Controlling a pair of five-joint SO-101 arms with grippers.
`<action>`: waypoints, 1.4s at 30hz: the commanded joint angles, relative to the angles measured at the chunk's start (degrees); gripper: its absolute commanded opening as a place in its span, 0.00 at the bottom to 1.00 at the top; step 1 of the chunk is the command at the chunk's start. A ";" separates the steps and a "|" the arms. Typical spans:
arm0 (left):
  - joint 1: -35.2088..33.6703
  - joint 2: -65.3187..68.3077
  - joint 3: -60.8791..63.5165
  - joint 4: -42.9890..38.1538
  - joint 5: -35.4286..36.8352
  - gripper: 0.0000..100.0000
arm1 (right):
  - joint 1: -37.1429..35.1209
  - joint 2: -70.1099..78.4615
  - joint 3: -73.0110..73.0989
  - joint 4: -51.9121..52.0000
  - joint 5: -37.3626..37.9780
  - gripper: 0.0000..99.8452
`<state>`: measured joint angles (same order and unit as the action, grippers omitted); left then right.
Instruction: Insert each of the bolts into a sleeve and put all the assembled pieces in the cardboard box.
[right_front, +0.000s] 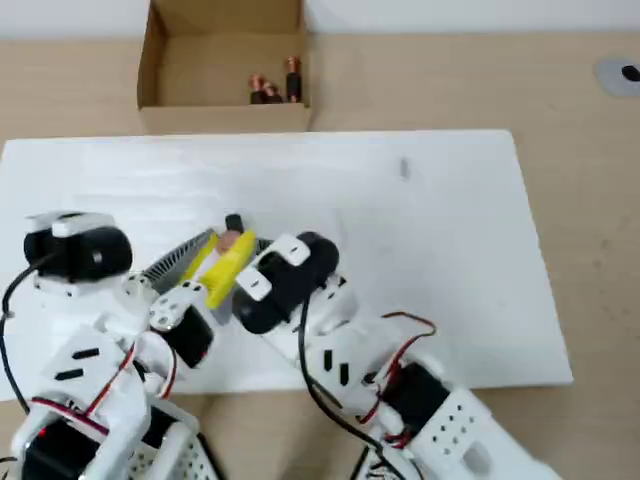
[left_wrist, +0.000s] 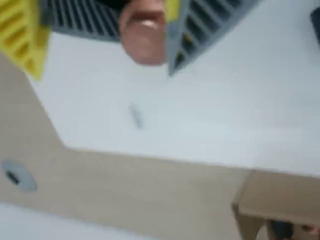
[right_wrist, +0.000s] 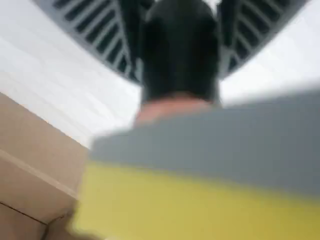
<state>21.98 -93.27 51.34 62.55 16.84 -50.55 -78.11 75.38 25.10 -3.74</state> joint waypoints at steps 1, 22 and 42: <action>-1.93 3.56 -8.26 3.52 0.26 0.19 | 1.98 -0.92 -1.63 -2.02 -0.97 0.01; -21.54 39.34 -20.48 10.90 -0.62 0.19 | 23.43 71.16 -63.87 -2.29 -8.62 0.01; -21.19 51.56 -20.40 11.25 0.35 0.19 | 30.02 142.99 -141.58 -0.09 -8.35 0.01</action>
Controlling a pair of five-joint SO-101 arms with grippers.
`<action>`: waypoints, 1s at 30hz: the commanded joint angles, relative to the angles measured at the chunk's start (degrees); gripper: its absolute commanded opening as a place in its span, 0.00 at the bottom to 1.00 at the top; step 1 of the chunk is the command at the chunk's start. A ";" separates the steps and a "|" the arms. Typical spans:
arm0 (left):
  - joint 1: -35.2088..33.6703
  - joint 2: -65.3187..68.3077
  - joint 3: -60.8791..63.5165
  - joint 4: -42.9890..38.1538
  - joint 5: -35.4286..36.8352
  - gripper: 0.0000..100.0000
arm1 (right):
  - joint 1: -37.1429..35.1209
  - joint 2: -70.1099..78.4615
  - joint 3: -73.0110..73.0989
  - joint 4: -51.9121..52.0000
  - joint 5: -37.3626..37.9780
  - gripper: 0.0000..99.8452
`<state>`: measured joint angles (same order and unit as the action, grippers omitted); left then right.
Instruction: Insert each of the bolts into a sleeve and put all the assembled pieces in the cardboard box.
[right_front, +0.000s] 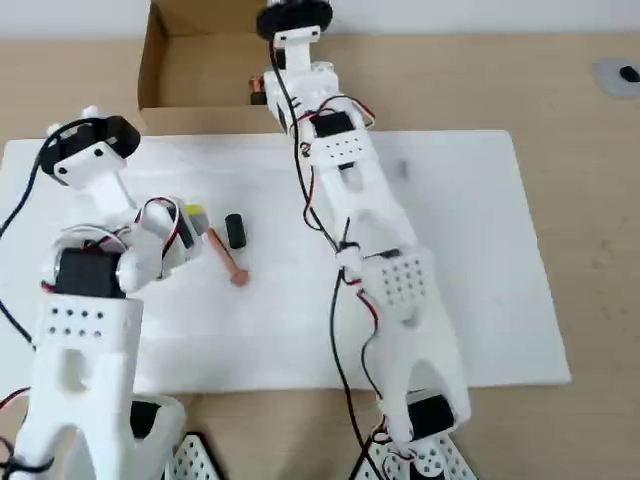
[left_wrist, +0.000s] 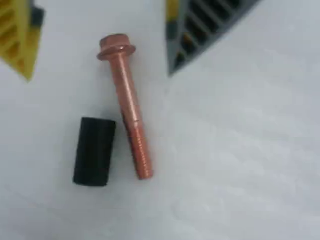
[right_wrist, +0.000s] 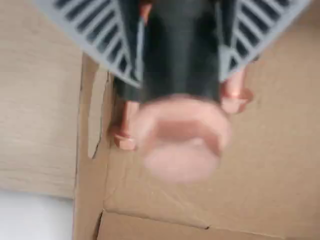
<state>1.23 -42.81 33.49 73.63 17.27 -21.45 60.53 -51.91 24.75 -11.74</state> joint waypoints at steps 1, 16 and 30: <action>-0.44 1.98 -2.55 0.18 -0.09 0.19 | 0.75 6.55 -17.54 1.85 -0.35 0.01; -0.35 8.75 -2.64 0.26 -0.18 0.19 | -4.09 17.54 -43.30 23.21 -0.26 0.11; 2.02 8.84 -2.64 5.71 -2.29 0.19 | -6.46 17.45 -43.65 33.58 1.05 0.30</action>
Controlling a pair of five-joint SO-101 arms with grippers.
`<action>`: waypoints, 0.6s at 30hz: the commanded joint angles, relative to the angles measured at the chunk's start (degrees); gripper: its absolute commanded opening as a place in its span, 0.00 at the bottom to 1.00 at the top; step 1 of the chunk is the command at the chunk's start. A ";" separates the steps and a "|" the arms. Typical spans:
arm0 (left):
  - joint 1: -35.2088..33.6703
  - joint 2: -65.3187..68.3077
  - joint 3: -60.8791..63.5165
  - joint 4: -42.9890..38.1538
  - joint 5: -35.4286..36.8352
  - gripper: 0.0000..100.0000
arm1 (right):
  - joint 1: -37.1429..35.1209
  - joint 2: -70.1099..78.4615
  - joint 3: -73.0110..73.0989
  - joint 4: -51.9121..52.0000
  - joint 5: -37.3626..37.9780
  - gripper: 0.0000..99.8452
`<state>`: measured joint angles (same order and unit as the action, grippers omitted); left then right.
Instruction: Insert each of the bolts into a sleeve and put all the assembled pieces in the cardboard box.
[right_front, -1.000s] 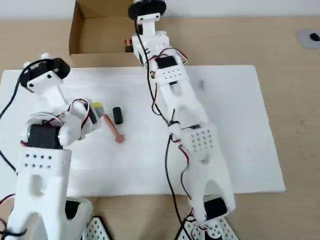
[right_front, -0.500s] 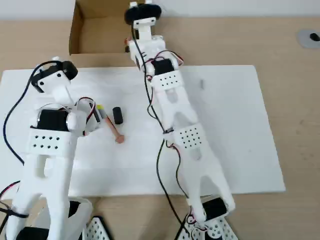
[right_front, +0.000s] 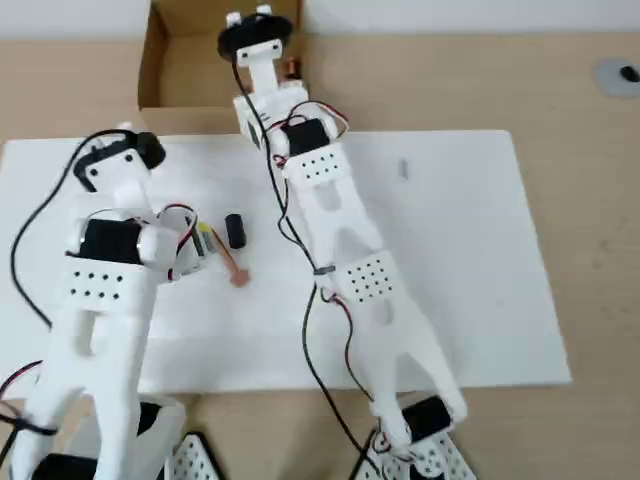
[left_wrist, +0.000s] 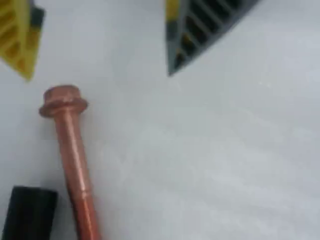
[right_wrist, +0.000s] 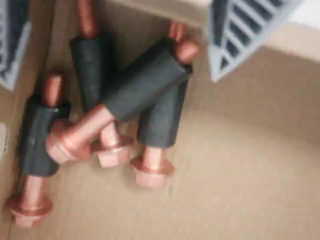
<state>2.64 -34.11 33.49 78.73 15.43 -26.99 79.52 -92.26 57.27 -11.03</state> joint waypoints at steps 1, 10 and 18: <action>0.70 0.13 -2.81 1.14 -0.62 0.19 | -0.92 -2.07 -3.30 1.93 0.44 0.30; 0.44 19.38 -8.26 5.01 -3.34 0.19 | -0.22 -11.30 -3.30 21.80 2.55 0.30; 1.23 45.58 -31.74 12.31 -0.70 0.19 | 0.92 -17.10 -3.30 37.63 2.64 0.30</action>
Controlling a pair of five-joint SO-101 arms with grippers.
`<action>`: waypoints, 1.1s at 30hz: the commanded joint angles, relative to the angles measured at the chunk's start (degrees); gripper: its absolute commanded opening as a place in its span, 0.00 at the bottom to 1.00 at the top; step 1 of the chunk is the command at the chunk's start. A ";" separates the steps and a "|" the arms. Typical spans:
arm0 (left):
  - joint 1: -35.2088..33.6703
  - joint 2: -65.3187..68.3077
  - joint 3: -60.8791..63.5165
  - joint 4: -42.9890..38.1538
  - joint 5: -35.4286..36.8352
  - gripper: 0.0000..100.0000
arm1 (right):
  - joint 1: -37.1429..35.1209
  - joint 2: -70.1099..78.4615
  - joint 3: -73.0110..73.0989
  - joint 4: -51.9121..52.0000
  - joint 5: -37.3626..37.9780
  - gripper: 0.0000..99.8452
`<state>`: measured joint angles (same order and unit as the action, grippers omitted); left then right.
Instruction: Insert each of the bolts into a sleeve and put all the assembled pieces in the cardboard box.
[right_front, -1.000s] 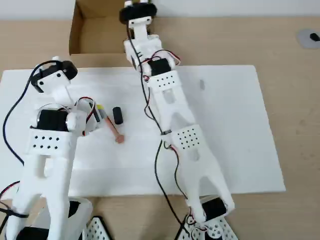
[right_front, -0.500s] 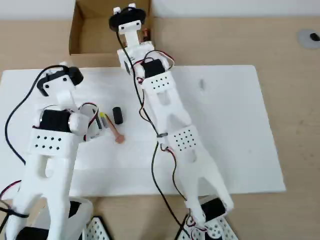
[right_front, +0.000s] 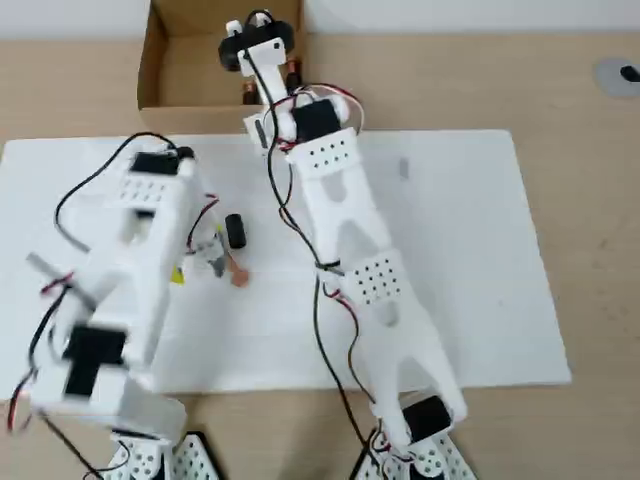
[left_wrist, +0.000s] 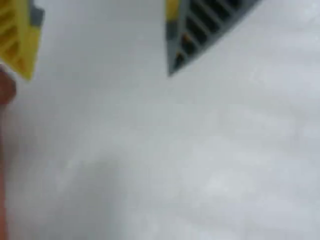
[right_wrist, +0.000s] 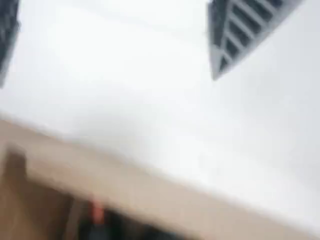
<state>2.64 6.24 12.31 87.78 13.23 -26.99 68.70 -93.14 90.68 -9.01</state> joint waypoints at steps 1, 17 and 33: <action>1.58 6.90 -13.54 4.57 2.37 0.19 | 0.92 -6.55 -2.42 5.54 0.62 0.30; 6.59 14.02 -21.27 6.42 13.01 0.19 | 1.54 -6.73 -2.42 10.02 0.62 0.30; 6.51 29.41 -20.40 4.40 5.89 0.05 | 5.41 -6.90 -2.42 10.20 0.62 0.30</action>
<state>9.41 31.74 -8.70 92.00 24.48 -22.68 67.65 -93.14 100.53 -9.01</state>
